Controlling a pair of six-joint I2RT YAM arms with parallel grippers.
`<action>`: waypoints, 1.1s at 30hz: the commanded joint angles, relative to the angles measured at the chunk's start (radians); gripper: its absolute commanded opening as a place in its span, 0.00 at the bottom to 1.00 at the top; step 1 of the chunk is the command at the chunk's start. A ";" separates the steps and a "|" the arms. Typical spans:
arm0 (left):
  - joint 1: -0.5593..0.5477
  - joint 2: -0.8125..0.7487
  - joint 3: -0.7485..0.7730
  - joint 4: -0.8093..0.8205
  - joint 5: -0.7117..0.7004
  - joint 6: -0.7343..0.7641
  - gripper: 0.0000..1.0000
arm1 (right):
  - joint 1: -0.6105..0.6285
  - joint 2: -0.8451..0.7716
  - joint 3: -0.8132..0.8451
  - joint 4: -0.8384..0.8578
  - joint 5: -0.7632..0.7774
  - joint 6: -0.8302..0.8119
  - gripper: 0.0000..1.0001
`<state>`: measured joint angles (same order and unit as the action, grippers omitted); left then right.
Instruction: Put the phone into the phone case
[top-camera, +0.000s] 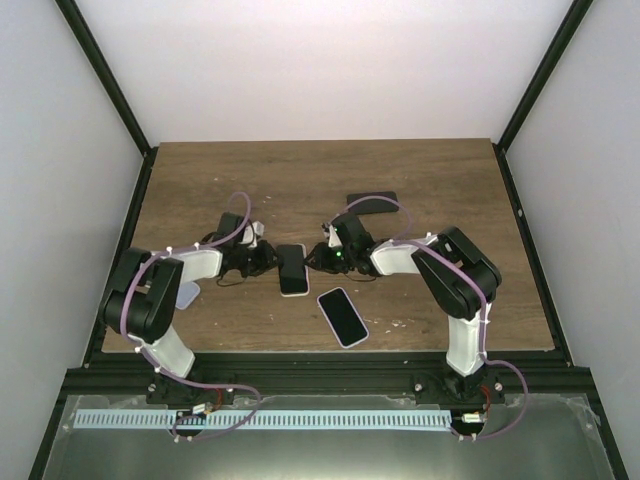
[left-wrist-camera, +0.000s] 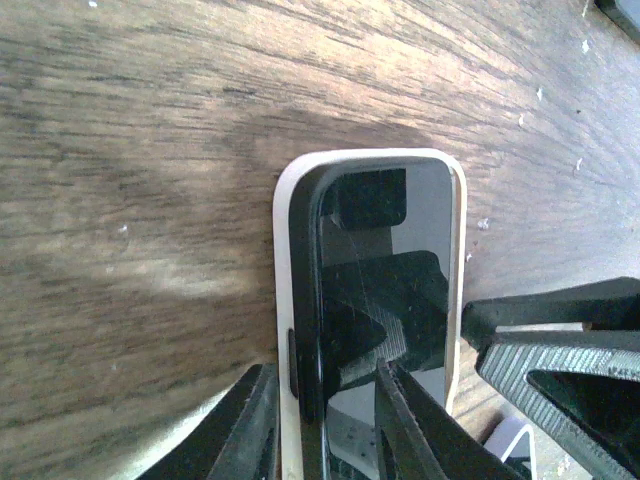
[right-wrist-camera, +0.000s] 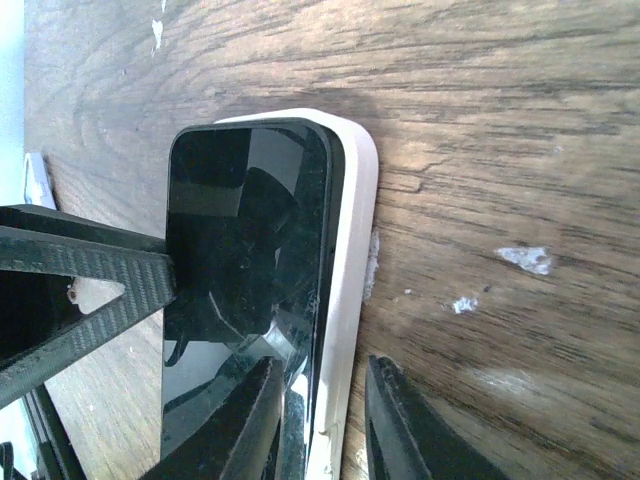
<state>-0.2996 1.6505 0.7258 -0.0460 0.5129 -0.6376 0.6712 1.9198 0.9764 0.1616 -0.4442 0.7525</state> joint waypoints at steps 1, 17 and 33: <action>0.005 0.043 0.036 0.002 -0.006 0.040 0.25 | 0.002 0.017 0.035 0.011 0.016 -0.017 0.23; -0.038 0.111 0.070 0.010 -0.010 0.065 0.00 | 0.001 0.101 0.059 0.140 -0.109 -0.043 0.17; -0.049 0.052 0.024 -0.092 -0.081 0.055 0.28 | -0.007 0.034 0.032 0.099 -0.092 -0.005 0.27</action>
<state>-0.3241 1.7233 0.8021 -0.0673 0.4744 -0.5892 0.6449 1.9881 1.0000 0.2409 -0.5472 0.7292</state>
